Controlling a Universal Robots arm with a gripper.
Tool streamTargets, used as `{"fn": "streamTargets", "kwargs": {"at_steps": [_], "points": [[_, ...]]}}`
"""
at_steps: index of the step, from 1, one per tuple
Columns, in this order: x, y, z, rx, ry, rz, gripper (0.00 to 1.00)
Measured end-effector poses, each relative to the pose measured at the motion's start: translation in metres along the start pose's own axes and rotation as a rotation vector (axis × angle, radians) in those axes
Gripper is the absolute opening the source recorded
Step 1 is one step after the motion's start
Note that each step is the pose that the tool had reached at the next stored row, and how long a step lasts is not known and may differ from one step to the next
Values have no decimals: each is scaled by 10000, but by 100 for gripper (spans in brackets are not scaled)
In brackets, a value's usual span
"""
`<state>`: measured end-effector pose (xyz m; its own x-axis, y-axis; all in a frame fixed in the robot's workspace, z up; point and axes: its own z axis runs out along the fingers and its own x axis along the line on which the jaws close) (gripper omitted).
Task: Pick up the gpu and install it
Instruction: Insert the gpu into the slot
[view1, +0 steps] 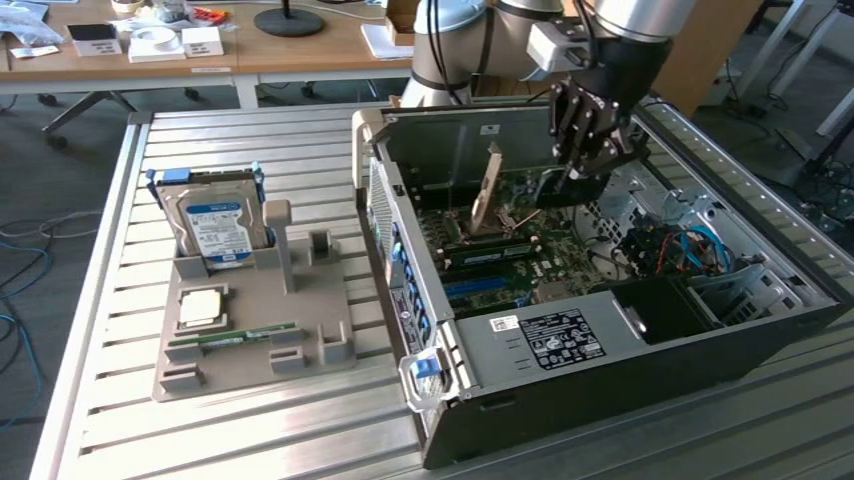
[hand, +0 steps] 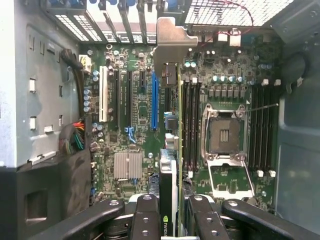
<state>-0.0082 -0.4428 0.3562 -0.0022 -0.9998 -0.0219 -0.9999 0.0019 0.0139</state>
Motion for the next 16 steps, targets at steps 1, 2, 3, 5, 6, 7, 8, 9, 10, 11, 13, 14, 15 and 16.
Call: {"fn": "streamTargets", "kwargs": {"at_steps": [1, 2, 3, 5, 6, 7, 8, 9, 10, 11, 13, 14, 15, 16], "points": [[0, 13, 14, 9, 0, -14, 27], [1, 23, 22, 20, 1, -26, 27], [0, 24, 23, 22, 3, -32, 27], [1, 24, 23, 21, 3, -33, 27], [1, 24, 24, 22, 3, -33, 27], [1, 24, 24, 22, 1, -33, 27], [1, 24, 24, 22, 1, -33, 27], [1, 24, 25, 22, 1, -33, 27], [0, 24, 34, 24, -3, -34, 27], [1, 24, 47, 23, -2, -34, 27], [1, 25, 74, 23, -1, -34, 27], [1, 25, 75, 22, 1, -34, 27], [2, 25, 75, 23, 1, -33, 27], [2, 26, 75, 22, 2, -33, 27]]}}
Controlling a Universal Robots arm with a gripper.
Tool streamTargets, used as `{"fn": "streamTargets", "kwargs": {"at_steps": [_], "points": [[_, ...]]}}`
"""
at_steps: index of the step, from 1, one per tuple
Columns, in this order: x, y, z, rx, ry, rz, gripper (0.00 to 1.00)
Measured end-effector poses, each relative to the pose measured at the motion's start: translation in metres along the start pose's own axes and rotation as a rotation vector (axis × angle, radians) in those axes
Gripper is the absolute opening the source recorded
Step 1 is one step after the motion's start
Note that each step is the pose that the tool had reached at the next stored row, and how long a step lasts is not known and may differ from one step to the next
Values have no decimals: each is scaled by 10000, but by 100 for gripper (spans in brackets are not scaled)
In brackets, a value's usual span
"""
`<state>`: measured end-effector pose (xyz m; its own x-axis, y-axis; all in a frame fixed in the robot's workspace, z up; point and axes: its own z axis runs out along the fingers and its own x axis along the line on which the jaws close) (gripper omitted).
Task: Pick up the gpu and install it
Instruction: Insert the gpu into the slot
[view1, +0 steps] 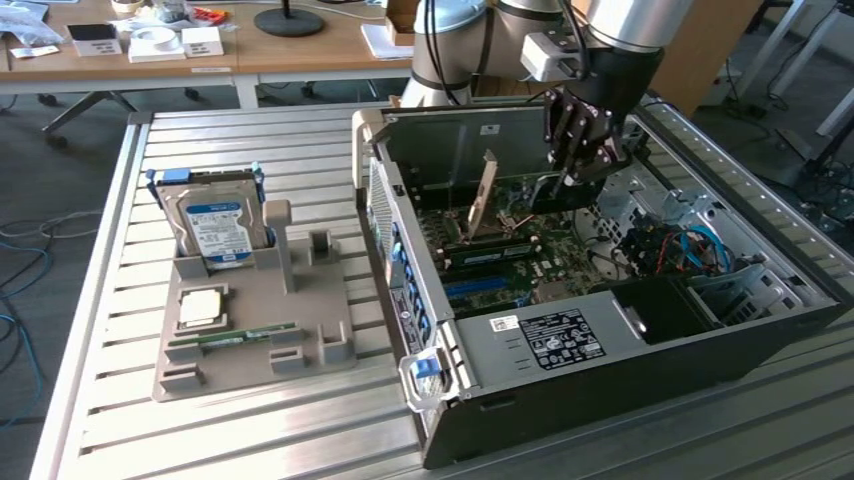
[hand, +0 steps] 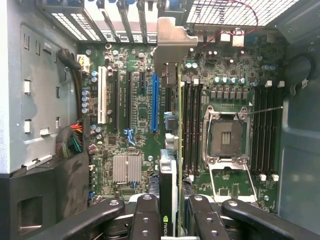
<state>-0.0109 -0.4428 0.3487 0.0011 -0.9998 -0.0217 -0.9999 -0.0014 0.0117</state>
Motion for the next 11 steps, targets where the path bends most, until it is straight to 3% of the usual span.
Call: {"fn": "streamTargets", "kwargs": {"at_steps": [11], "points": [[-4, 0, 9, 2, -4, 0, 27]]}}
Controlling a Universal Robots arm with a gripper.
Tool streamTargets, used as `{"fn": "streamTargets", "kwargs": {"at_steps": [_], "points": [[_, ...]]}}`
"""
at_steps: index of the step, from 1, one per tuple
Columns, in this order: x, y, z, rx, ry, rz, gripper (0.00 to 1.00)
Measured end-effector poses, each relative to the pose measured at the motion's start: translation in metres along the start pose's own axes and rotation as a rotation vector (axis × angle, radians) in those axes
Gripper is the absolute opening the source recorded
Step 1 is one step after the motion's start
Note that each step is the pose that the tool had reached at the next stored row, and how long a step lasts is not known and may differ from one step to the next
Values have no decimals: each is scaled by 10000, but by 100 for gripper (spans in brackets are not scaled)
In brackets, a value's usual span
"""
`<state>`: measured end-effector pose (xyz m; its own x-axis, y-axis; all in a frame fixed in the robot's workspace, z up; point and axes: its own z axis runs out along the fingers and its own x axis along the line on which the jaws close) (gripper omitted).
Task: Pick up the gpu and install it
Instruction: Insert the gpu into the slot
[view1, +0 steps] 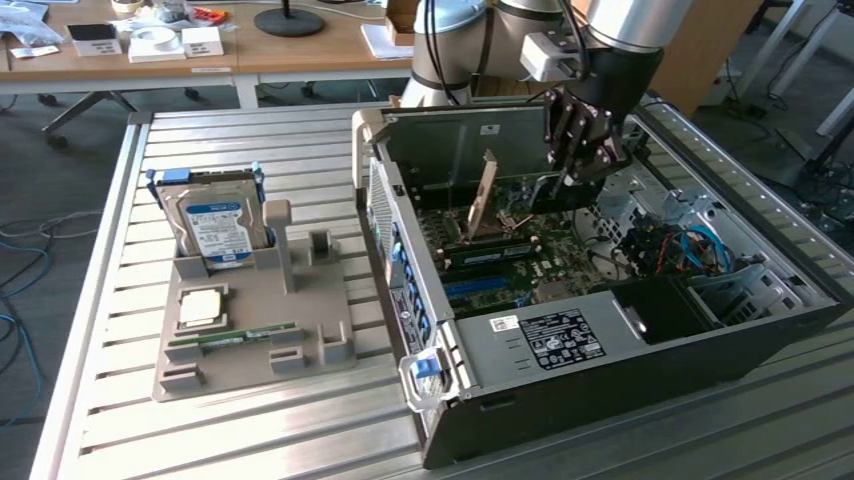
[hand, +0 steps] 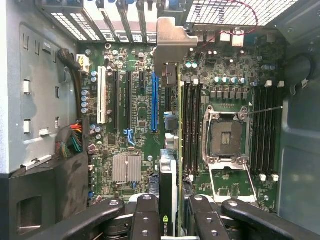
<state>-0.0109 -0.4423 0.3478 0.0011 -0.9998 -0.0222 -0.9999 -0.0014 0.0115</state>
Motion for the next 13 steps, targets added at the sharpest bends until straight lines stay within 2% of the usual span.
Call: {"fn": "streamTargets", "kwargs": {"at_steps": [13], "points": [[2, 0, 60, 5, 3, 1, 27]]}}
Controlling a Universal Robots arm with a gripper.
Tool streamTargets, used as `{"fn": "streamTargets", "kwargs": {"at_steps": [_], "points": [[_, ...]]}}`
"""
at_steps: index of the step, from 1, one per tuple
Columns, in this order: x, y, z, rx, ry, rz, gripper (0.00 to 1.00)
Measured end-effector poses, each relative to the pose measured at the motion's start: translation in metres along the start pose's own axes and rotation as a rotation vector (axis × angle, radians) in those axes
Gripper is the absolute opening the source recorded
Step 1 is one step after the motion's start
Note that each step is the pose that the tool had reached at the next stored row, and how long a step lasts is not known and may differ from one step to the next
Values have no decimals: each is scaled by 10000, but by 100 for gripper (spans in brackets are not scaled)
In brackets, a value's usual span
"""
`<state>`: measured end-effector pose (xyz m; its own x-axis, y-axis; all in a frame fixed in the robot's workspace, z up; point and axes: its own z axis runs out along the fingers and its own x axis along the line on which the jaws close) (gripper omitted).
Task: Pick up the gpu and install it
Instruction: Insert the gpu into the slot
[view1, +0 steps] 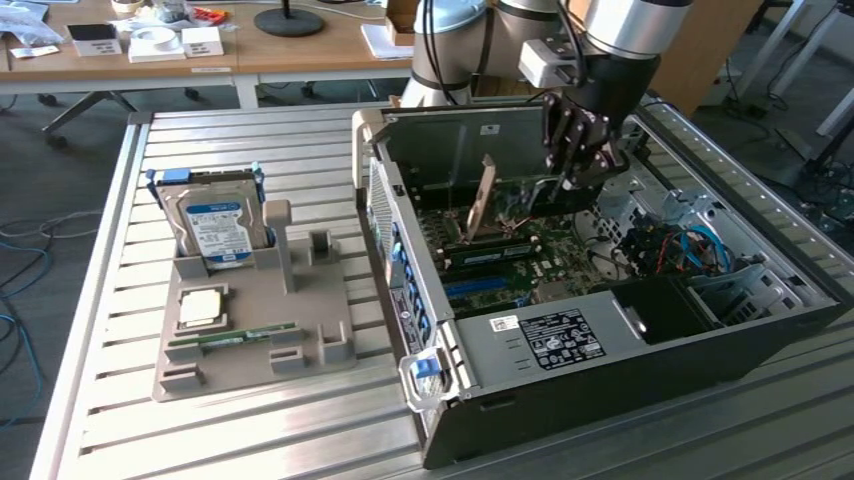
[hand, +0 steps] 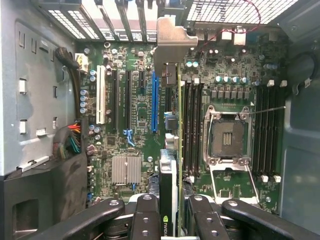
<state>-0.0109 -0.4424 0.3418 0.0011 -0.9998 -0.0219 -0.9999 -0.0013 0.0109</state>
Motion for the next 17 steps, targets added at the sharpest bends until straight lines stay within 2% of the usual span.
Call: {"fn": "streamTargets", "kwargs": {"at_steps": [17], "points": [[1, -1, 33, 0, 1, -1, 27]]}}
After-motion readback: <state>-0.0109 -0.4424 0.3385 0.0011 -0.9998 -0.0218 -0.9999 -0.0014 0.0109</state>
